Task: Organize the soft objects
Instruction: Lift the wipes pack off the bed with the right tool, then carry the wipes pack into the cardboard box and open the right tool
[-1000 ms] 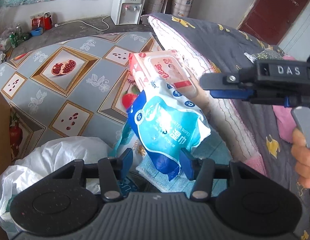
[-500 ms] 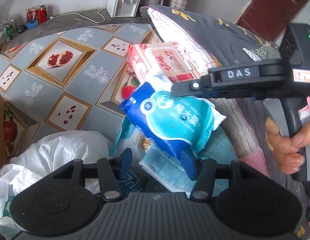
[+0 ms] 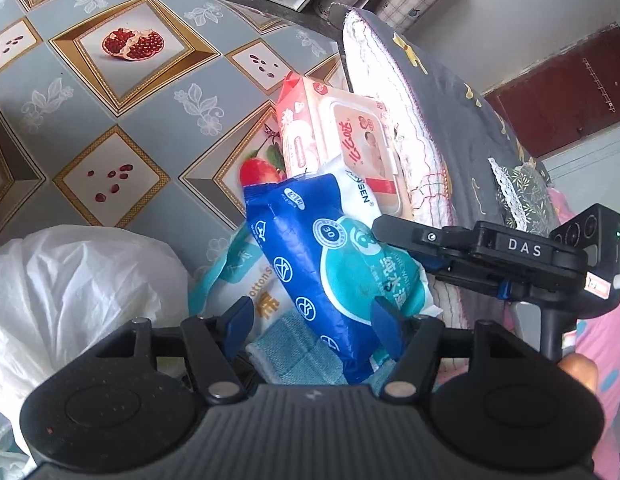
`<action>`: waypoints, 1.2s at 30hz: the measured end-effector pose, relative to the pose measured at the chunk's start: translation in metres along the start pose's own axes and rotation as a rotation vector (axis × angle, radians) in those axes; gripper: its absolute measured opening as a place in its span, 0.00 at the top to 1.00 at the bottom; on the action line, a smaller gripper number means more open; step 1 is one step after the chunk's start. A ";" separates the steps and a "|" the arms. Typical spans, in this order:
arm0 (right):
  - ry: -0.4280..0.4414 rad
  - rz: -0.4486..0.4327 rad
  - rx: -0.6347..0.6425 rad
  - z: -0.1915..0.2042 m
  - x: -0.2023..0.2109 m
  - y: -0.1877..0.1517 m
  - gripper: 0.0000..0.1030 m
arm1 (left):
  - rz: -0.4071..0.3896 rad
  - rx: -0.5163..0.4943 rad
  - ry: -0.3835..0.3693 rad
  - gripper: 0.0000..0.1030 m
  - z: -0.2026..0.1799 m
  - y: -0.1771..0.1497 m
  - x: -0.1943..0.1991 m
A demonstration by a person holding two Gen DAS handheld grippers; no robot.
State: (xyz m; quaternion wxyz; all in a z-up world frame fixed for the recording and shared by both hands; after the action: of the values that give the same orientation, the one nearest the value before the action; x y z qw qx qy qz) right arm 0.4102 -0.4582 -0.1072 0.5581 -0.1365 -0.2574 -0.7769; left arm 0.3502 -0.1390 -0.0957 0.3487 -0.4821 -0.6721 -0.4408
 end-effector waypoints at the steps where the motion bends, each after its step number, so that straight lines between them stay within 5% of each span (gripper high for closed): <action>1: 0.008 0.001 -0.009 0.000 0.000 -0.001 0.71 | 0.000 0.001 -0.002 0.37 -0.002 0.000 -0.001; 20: 0.093 0.002 -0.048 0.023 0.014 -0.011 0.70 | -0.065 -0.026 0.003 0.44 -0.021 -0.001 0.018; 29: 0.145 -0.046 0.042 0.109 0.031 -0.020 0.70 | -0.220 -0.034 -0.013 0.44 -0.009 -0.007 0.098; 36: 0.210 -0.009 0.132 0.195 -0.003 -0.045 0.70 | -0.329 0.001 0.026 0.44 0.047 -0.018 0.171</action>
State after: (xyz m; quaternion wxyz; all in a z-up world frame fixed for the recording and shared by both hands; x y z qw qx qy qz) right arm 0.3539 -0.3369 0.0423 0.5863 -0.0162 -0.2486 -0.7708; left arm 0.2807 -0.0396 0.0356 0.2809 -0.3597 -0.7377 -0.4976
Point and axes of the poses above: each gripper's, at about its wrist camera, not at the fingertips, and x roughly against the way its jaws point, z to its left, y to its top, the point moved 7 cm from there along -x, roughly the way its jaws point, and after that the axes turned 13 degrees about y, right-handed, at the moved point
